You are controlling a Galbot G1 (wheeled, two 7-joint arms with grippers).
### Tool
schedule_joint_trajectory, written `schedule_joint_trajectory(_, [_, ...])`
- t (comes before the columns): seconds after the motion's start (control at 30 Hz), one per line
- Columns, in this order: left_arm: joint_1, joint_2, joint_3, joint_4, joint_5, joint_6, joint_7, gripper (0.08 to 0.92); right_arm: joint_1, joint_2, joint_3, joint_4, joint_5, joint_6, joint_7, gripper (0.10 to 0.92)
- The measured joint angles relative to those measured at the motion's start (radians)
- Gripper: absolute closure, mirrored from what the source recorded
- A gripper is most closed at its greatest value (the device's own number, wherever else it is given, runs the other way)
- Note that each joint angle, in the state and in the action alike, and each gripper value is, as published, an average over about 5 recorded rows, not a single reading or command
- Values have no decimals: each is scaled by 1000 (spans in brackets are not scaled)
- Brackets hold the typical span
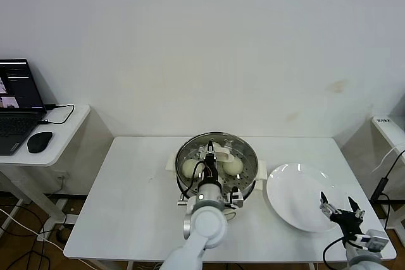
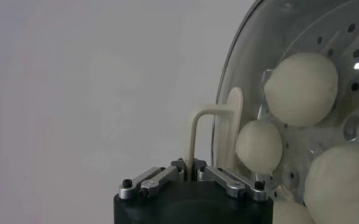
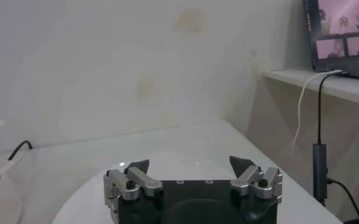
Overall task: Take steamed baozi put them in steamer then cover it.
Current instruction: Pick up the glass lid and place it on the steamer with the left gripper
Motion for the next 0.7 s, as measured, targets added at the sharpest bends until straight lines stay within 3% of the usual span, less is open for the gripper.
schedule_joint_trajectory(0.37, [7, 0, 1, -8, -7, -3, -4, 842, -2, 0, 1, 0, 0, 2, -3, 203])
schedule_joint_trajectory(0.7, [10, 1, 7, -39, -24, -4, 19, 585, -5, 0, 2, -1, -2, 4, -5, 203])
